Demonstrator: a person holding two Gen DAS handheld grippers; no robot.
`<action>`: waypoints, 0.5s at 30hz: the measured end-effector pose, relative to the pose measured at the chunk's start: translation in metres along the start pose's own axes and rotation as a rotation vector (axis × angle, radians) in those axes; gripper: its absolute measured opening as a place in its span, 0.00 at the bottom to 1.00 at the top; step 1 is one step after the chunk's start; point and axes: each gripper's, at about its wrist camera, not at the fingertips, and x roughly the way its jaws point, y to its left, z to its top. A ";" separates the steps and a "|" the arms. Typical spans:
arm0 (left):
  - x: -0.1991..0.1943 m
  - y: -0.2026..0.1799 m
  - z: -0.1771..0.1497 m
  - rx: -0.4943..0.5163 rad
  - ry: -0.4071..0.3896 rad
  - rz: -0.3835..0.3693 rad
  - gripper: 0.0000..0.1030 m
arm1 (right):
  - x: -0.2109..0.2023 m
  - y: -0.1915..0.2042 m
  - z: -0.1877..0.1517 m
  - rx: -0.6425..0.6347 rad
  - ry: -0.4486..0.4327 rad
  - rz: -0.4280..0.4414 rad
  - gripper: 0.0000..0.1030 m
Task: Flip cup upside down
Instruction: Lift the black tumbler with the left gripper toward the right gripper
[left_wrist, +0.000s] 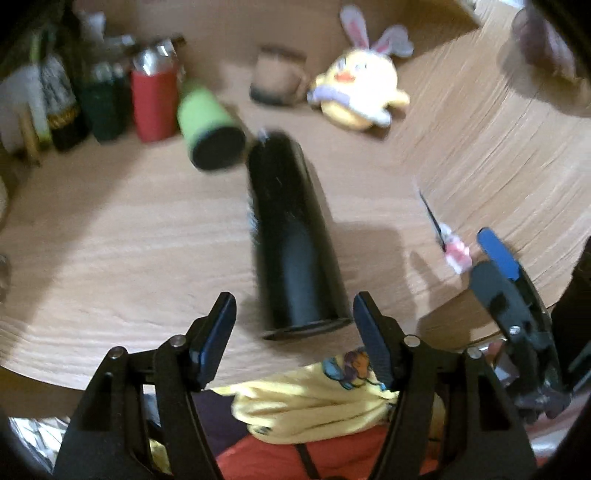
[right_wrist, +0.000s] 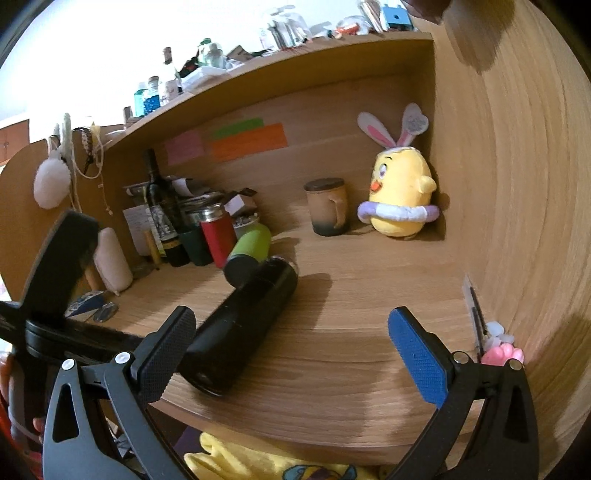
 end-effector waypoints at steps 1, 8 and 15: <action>-0.006 0.005 0.000 0.003 -0.025 0.016 0.67 | 0.002 0.004 -0.001 -0.003 0.003 0.008 1.00; -0.027 0.063 -0.005 0.022 -0.160 0.232 0.67 | 0.058 0.047 -0.026 -0.056 0.134 0.063 1.00; -0.022 0.102 -0.017 -0.009 -0.149 0.237 0.67 | 0.106 0.078 -0.050 -0.079 0.189 0.007 1.00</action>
